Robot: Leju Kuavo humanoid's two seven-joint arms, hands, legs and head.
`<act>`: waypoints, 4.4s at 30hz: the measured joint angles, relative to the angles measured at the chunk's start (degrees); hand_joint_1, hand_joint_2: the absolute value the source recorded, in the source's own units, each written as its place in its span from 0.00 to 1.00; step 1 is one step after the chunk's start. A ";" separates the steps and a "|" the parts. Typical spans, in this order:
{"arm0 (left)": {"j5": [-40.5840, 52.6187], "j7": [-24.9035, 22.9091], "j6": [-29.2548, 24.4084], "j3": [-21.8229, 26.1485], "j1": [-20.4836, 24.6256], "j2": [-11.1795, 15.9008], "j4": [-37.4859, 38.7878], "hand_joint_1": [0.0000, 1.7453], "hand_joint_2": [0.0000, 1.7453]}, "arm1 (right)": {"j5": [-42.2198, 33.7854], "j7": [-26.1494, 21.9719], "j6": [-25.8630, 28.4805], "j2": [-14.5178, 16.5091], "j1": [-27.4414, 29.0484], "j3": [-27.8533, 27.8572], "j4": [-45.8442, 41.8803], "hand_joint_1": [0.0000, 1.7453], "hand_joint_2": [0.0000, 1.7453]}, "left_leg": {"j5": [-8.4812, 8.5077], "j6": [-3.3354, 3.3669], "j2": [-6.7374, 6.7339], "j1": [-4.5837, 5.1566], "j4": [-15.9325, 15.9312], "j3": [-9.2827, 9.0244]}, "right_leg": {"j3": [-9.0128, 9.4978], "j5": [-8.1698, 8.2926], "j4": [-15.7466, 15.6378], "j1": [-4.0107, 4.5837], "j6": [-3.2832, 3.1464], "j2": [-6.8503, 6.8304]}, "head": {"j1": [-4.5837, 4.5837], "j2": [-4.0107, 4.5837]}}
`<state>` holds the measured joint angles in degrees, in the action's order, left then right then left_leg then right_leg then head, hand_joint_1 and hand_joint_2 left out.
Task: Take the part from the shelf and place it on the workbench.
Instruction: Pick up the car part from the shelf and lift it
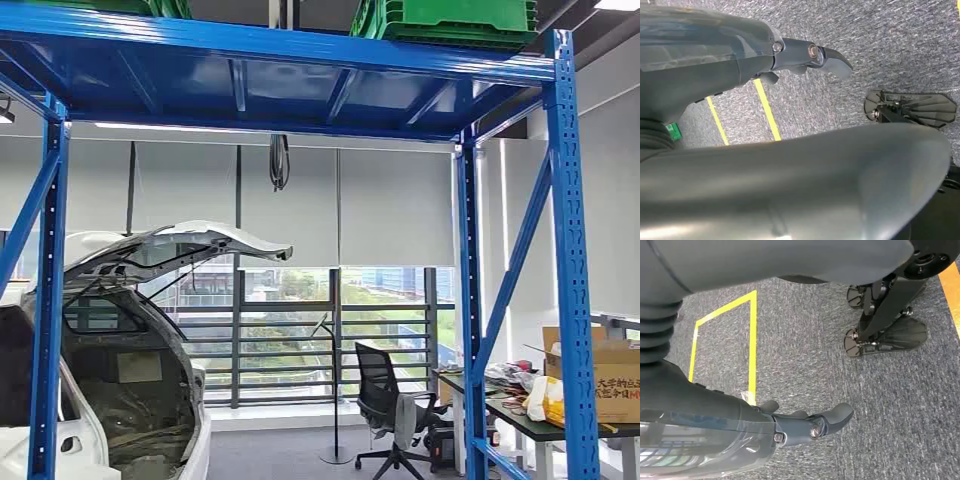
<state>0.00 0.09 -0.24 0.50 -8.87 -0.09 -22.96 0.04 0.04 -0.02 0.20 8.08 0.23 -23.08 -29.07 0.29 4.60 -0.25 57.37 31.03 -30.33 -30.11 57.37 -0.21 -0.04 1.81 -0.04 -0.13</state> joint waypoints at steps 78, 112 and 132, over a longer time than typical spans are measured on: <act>41.83 13.16 3.45 56.09 10.26 -4.04 7.12 0.00 0.00 | 11.87 -12.01 -12.12 -7.78 -38.91 1.87 -57.69 0.00 1.00 | 0.09 0.05 0.01 0.01 0.09 0.05 | -0.01 0.12 0.06 -0.03 0.10 -0.01 | 0.00 0.00; 50.77 14.12 4.49 64.32 11.76 -5.25 8.97 0.00 0.00 | 6.14 -8.59 -12.70 -16.66 -48.30 -13.68 -70.26 0.00 1.00 | 0.53 1.49 -0.70 -0.61 -0.63 0.00 | -9.66 -4.04 15.39 -1.03 2.71 -0.98 | 0.00 0.00; 51.08 14.39 4.49 64.37 11.89 -5.25 9.04 0.00 0.00 | 5.67 -8.96 -12.70 -17.27 -47.34 -13.89 -71.55 0.00 1.00 | 3.81 0.19 -4.40 -0.14 4.09 6.53 | 0.42 -1.31 0.85 -0.18 0.74 -2.17 | 0.08 0.00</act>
<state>51.08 14.47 4.25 64.88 3.02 -5.33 -13.92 5.71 -8.91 -12.72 -17.07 -39.26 -13.66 -94.63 -25.25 0.48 0.20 -0.38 61.46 37.56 -29.91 -31.42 58.22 -0.40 0.71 -0.36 0.03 -0.13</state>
